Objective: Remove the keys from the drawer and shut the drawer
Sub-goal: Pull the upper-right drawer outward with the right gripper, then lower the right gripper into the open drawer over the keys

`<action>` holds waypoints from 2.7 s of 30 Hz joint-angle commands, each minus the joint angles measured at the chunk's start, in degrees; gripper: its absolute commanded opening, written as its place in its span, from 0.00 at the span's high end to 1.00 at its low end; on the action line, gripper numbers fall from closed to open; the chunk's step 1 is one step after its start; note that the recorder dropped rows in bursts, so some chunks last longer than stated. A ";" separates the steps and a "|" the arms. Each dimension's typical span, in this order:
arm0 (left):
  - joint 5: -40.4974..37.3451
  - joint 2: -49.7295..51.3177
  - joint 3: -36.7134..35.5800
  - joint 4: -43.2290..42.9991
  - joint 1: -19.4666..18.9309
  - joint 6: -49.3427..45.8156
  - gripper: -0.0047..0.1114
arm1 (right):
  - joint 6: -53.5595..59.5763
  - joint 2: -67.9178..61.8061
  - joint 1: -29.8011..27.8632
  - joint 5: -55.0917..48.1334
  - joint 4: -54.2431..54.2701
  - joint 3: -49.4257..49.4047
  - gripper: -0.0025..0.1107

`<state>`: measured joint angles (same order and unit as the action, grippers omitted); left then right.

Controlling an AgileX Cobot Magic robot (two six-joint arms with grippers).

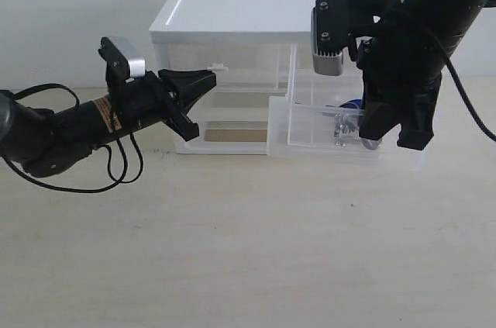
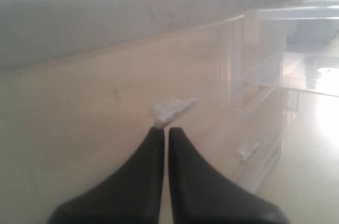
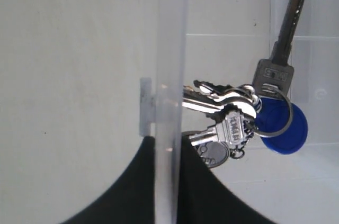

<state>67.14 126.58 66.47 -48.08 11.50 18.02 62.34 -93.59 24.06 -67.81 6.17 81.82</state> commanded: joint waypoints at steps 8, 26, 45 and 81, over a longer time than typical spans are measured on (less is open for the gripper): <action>-10.44 0.05 5.49 5.45 4.52 -0.93 0.92 | -1.70 0.65 -0.08 -0.55 1.03 -0.06 0.98; -14.91 0.05 5.58 10.21 4.51 -1.34 0.92 | -9.01 0.65 -0.08 3.79 -7.60 -0.06 0.72; -16.60 0.05 5.58 10.11 4.51 -1.34 0.92 | -34.26 11.60 -0.08 10.11 -11.23 -0.06 0.98; -17.85 0.05 5.58 9.69 4.51 -0.95 0.92 | -62.34 16.87 -0.08 18.84 -21.50 -26.88 0.98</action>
<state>57.41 126.58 69.90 -46.78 16.09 17.46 0.58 -76.59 24.00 -50.65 -14.93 55.28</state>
